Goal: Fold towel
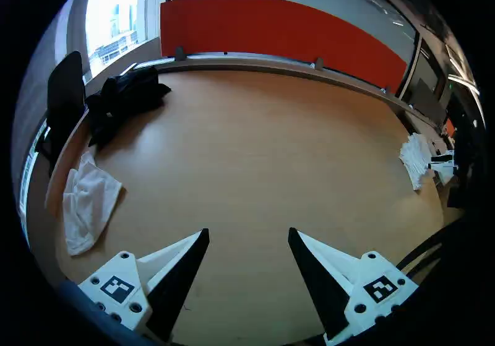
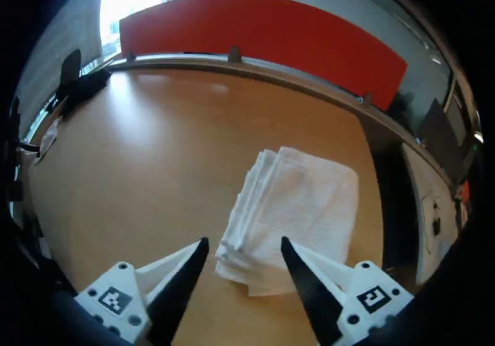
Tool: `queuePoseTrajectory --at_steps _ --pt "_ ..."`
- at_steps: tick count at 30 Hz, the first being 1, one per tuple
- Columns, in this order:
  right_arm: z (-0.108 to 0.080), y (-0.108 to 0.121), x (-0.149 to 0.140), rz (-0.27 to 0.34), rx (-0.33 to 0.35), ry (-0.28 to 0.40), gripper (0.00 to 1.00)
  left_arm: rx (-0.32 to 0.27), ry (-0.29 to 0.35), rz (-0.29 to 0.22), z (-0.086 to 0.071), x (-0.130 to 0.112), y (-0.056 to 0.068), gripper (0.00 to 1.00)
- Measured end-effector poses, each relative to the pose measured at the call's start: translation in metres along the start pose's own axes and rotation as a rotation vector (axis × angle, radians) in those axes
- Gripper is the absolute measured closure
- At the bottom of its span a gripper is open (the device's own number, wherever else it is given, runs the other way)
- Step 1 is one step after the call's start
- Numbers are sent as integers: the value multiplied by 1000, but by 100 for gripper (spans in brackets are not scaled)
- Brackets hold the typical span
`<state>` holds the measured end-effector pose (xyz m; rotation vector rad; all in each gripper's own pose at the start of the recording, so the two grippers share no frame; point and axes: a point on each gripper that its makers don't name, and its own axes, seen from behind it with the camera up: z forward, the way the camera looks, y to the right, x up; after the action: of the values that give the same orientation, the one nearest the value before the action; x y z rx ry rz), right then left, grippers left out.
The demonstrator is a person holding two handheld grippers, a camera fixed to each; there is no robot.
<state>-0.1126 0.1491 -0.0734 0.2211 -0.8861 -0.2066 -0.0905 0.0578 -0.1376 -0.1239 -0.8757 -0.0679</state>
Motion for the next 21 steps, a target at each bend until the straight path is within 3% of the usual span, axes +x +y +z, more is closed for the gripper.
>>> queuePoseTrajectory --at_steps 13,21 --pt "-2 -1 3 31 -10 16 0 -1 6 4 0 3 1 5" --pt "-6 -2 13 74 -30 63 0 4 17 0 0 8 -1 5"
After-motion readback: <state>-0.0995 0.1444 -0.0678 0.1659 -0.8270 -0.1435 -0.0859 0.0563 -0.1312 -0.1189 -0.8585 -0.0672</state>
